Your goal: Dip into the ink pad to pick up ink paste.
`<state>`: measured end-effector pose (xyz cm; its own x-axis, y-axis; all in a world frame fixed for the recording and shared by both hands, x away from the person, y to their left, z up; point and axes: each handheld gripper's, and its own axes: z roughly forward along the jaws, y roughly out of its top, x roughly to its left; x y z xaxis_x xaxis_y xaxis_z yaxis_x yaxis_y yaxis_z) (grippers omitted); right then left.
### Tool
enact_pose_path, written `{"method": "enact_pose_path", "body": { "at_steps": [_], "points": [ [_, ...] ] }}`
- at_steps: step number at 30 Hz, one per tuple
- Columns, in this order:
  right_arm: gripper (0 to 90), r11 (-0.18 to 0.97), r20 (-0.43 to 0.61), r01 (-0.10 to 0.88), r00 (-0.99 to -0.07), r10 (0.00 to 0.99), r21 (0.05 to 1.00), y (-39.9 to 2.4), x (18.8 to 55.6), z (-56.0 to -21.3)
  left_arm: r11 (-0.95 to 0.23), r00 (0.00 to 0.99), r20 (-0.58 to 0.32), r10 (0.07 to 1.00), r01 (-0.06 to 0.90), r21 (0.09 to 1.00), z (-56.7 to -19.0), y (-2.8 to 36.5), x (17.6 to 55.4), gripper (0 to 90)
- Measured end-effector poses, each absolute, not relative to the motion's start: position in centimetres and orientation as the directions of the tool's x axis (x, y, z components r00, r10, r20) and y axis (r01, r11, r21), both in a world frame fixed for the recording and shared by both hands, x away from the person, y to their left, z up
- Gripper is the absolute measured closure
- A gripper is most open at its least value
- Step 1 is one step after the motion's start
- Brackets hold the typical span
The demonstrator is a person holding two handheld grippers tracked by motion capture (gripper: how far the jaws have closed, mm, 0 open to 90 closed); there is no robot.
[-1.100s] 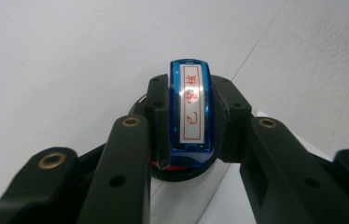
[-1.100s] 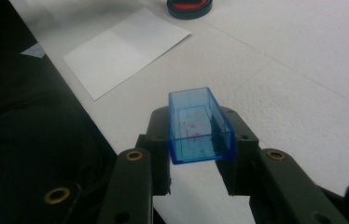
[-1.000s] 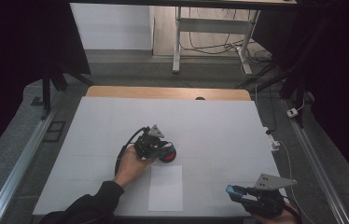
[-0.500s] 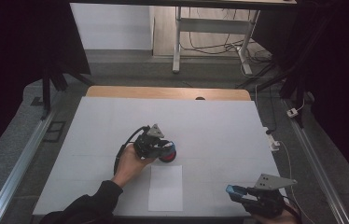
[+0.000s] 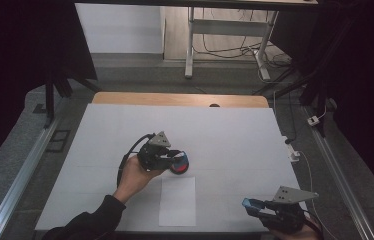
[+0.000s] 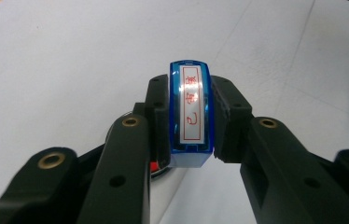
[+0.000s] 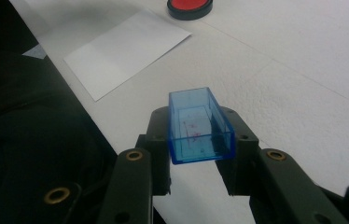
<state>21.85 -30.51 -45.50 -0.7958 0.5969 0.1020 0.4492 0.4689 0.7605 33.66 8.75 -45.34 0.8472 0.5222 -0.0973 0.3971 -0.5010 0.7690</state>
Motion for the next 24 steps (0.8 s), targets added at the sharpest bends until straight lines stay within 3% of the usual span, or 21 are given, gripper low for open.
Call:
{"method": "enact_pose_path", "body": {
  "at_steps": [24],
  "points": [
    [68.8,0.470,0.101,0.449,-0.796,0.597,0.760,-30.5,21.9,-45.5,-0.446,0.888,-0.144,0.436,0.352,0.823,-43.5,10.2,29.9,70.1]
  ]
}}
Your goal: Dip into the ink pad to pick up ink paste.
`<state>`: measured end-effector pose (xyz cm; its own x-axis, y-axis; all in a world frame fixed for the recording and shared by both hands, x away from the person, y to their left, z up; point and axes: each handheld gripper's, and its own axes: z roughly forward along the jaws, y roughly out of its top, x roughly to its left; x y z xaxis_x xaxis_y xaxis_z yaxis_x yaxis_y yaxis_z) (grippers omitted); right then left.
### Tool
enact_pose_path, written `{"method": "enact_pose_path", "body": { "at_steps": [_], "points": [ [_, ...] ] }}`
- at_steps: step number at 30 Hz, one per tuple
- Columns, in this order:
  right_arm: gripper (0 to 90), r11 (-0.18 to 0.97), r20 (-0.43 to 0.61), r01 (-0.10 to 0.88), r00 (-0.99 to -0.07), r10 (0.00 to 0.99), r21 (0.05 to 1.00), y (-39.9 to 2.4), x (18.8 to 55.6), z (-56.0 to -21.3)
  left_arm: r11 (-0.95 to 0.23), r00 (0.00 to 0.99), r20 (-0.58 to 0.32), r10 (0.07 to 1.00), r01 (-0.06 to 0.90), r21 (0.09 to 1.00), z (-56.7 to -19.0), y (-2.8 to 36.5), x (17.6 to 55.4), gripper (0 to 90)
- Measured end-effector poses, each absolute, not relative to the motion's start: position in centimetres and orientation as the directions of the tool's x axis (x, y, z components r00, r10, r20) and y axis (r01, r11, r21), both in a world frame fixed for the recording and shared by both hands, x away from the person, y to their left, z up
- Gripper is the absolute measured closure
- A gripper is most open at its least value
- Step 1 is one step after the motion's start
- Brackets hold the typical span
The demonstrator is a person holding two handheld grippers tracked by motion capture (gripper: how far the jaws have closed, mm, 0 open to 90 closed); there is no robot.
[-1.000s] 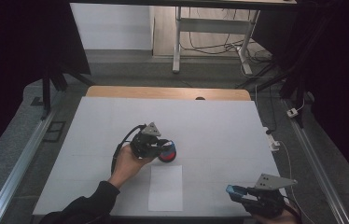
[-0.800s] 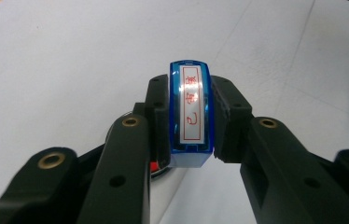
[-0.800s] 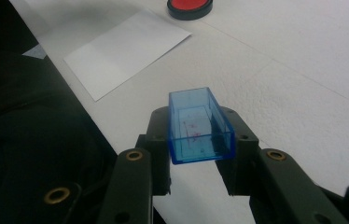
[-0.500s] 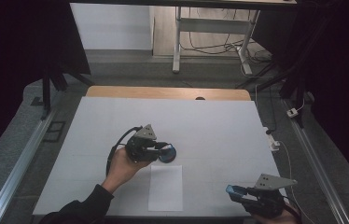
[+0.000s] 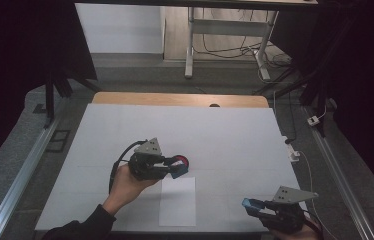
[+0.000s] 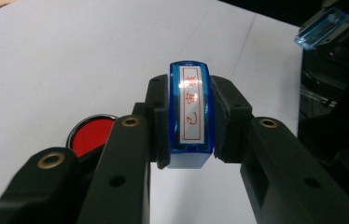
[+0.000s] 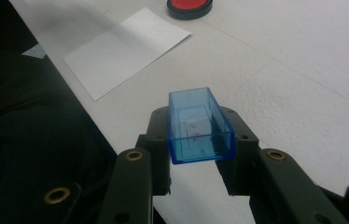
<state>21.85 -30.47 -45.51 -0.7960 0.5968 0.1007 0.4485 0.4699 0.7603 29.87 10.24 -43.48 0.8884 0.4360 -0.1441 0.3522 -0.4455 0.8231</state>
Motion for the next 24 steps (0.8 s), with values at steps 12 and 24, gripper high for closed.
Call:
{"method": "enact_pose_path", "body": {
  "at_steps": [12,24],
  "points": [
    [68.9,0.473,0.098,0.447,-0.797,0.595,0.759,-30.5,21.8,-45.5,-0.430,0.903,-0.157,0.401,0.336,0.838,-43.2,10.3,28.0,70.0],
    [68.8,0.472,0.098,0.446,-0.798,0.595,0.760,-30.4,21.8,-45.5,-0.429,0.907,-0.162,0.389,0.334,0.839,-43.3,10.3,27.0,70.1]
  ]
}}
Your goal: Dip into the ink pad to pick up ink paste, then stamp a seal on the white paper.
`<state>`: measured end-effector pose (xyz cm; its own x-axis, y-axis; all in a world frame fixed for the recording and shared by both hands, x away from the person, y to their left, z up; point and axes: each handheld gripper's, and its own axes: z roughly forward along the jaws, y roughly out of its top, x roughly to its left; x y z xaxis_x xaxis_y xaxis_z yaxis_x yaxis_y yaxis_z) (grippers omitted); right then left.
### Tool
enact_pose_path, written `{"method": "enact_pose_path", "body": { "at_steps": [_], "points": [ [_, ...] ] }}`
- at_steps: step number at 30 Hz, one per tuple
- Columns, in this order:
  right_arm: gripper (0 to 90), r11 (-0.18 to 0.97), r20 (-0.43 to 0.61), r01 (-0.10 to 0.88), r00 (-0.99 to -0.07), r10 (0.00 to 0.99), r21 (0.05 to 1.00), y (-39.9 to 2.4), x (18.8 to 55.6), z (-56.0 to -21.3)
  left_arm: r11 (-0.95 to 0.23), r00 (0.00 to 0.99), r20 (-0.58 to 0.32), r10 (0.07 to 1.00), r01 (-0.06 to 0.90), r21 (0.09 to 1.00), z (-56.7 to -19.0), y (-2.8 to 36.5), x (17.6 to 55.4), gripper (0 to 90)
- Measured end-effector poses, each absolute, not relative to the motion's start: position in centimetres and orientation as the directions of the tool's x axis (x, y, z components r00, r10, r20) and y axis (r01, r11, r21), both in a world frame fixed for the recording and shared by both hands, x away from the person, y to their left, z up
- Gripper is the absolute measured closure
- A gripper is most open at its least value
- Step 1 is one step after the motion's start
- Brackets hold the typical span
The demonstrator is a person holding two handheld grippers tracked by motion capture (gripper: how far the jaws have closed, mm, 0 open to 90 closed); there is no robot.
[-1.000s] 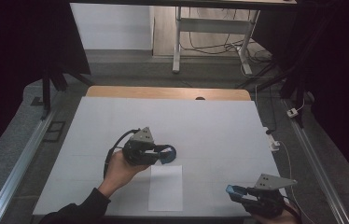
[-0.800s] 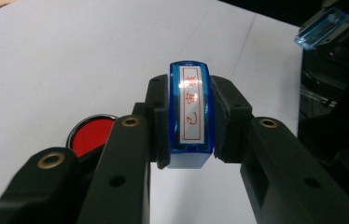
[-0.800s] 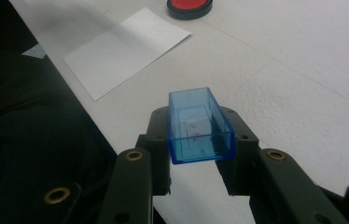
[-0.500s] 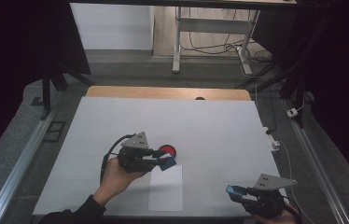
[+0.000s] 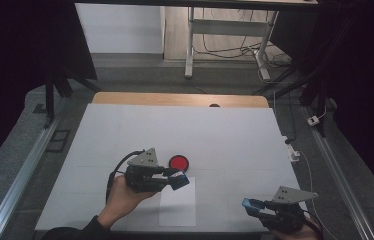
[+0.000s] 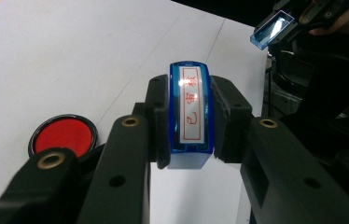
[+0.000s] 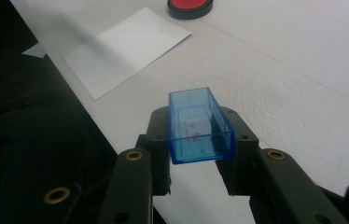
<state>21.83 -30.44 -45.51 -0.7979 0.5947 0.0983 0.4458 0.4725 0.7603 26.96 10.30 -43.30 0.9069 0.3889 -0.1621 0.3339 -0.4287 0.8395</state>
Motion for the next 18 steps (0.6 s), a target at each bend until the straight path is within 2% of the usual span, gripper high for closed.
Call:
{"method": "enact_pose_path", "body": {
  "at_steps": [18],
  "points": [
    [68.9,0.477,0.095,0.443,-0.800,0.592,0.759,-30.39,21.82,-45.52,-0.446,0.906,-0.152,0.396,0.335,0.830,-43.86,10.09,26.76,70.1]
  ]
}}
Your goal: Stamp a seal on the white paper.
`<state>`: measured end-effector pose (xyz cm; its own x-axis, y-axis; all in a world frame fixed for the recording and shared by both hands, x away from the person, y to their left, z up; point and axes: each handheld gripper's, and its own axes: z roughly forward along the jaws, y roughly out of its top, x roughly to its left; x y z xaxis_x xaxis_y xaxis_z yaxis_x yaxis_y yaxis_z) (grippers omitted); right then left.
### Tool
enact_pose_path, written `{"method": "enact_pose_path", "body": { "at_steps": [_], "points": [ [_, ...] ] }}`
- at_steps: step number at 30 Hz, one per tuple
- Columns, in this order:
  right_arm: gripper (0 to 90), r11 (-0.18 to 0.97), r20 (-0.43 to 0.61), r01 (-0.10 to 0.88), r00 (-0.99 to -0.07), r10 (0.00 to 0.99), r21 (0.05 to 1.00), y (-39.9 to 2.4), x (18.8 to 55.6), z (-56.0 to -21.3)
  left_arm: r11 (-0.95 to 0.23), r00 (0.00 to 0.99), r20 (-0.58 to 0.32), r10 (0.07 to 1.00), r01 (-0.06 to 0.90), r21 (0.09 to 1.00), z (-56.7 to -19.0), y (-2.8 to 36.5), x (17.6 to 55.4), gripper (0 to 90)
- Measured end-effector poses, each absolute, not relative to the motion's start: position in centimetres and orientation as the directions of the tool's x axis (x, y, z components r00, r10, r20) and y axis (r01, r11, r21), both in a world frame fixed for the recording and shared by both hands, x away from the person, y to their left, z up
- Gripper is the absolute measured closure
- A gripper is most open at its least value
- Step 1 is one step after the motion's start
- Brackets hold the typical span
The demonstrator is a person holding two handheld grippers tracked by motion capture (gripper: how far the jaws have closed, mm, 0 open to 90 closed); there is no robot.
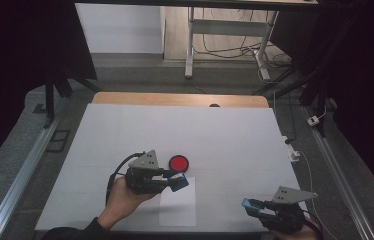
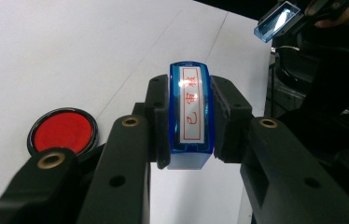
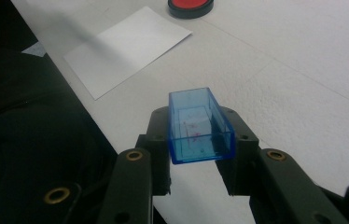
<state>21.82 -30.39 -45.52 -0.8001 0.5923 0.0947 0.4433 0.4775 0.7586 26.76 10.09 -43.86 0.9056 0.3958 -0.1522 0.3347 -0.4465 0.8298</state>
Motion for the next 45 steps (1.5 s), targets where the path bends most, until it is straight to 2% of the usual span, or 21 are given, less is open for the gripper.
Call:
{"method": "enact_pose_path", "body": {
  "at_steps": [12,45],
  "points": [
    [68.9,0.477,0.096,0.443,-0.801,0.591,0.759,-30.4,21.8,-45.5,-0.521,0.906,-0.106,0.410,0.328,0.788,-45.8,8.9,26.6,70.1],
    [68.8,0.475,0.101,0.444,-0.803,0.588,0.760,-30.4,21.8,-45.5,-0.581,0.888,-0.104,0.449,0.378,0.721,-50.0,7.9,27.6,70.3]
  ]
}}
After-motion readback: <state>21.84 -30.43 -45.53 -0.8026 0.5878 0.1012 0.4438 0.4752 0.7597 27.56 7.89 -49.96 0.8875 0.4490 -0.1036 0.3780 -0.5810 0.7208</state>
